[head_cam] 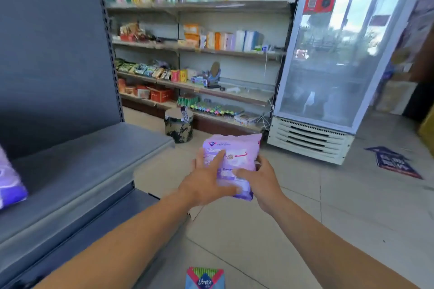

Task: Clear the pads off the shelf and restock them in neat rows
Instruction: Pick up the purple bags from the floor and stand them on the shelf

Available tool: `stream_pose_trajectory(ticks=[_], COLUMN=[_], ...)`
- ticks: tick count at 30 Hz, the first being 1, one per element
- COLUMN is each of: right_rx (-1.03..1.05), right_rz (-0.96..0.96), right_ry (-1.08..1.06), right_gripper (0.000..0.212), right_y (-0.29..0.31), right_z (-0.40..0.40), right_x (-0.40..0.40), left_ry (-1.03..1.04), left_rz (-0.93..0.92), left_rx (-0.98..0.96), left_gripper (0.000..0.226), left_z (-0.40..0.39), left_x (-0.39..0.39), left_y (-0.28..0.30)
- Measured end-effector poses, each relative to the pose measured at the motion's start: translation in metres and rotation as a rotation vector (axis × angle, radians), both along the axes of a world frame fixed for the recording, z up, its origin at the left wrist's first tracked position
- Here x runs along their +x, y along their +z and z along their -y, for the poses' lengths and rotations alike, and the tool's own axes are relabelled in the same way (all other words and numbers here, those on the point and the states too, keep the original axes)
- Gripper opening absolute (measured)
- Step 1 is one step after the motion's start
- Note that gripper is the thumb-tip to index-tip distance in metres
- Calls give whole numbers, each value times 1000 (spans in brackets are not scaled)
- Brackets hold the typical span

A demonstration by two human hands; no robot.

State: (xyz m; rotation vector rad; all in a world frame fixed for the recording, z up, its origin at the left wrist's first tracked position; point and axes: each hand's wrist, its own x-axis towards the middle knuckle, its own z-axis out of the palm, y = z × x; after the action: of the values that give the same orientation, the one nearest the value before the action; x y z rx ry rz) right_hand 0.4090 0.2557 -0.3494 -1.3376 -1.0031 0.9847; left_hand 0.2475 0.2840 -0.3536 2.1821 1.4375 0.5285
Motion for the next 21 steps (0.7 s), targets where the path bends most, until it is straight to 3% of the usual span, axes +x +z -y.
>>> stream_pose_trajectory(ticks=[3, 9, 12, 21], right_rx=[56, 130, 168, 299], right_rz=[23, 109, 163, 300], right_ry=[0, 62, 138, 386], right_gripper=[48, 51, 45, 37], right_y=[41, 84, 99, 126], right_z=[21, 47, 59, 90], right_x=[-22, -57, -78, -160], left_ry=[18, 7, 56, 223], left_rz=[-18, 110, 254, 340], left_rx=[38, 113, 136, 226], left_gripper=[119, 118, 102, 56], left_z=[33, 72, 82, 119], left_x=[-4, -25, -46, -128], left_y=[40, 84, 102, 126])
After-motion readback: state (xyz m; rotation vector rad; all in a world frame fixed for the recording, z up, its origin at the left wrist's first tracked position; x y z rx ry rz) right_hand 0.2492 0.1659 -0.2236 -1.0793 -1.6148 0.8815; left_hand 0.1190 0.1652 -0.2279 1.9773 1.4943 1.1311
